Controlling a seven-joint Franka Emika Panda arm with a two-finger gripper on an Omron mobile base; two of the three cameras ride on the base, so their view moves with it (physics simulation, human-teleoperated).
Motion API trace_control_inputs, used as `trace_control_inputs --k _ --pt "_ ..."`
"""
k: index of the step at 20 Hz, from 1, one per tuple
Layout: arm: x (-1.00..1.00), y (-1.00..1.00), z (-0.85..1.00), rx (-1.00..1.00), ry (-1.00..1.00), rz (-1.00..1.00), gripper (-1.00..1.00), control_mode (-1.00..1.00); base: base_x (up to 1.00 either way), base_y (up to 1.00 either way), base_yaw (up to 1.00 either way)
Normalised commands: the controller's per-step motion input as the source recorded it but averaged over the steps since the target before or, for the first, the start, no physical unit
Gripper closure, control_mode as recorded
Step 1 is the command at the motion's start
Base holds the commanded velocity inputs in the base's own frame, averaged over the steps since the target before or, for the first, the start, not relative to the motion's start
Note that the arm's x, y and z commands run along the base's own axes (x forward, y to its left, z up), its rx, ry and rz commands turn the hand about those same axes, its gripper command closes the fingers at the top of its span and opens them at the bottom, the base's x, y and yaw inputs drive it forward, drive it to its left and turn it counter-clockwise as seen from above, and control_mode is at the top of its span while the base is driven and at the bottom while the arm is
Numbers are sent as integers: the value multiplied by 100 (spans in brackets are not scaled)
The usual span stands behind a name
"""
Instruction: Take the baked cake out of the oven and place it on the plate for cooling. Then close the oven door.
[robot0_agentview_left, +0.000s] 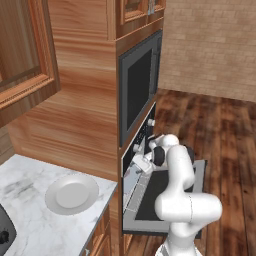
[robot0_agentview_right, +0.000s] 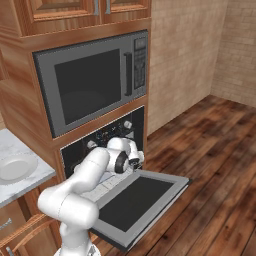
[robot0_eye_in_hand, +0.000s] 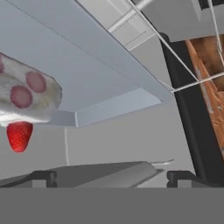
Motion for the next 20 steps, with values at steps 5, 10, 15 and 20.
trace_control_inputs --k 5,10,15,20 --pt "20 6 -16 0 0 -4 -100 -100 0 0 0" --pt "38 9 -16 0 0 -5 -100 -100 0 0 0" --pt "45 2 -26 0 3 -4 -100 -100 0 0 0" --pt "34 0 -38 -2 7 0 -100 -100 0 0 0"
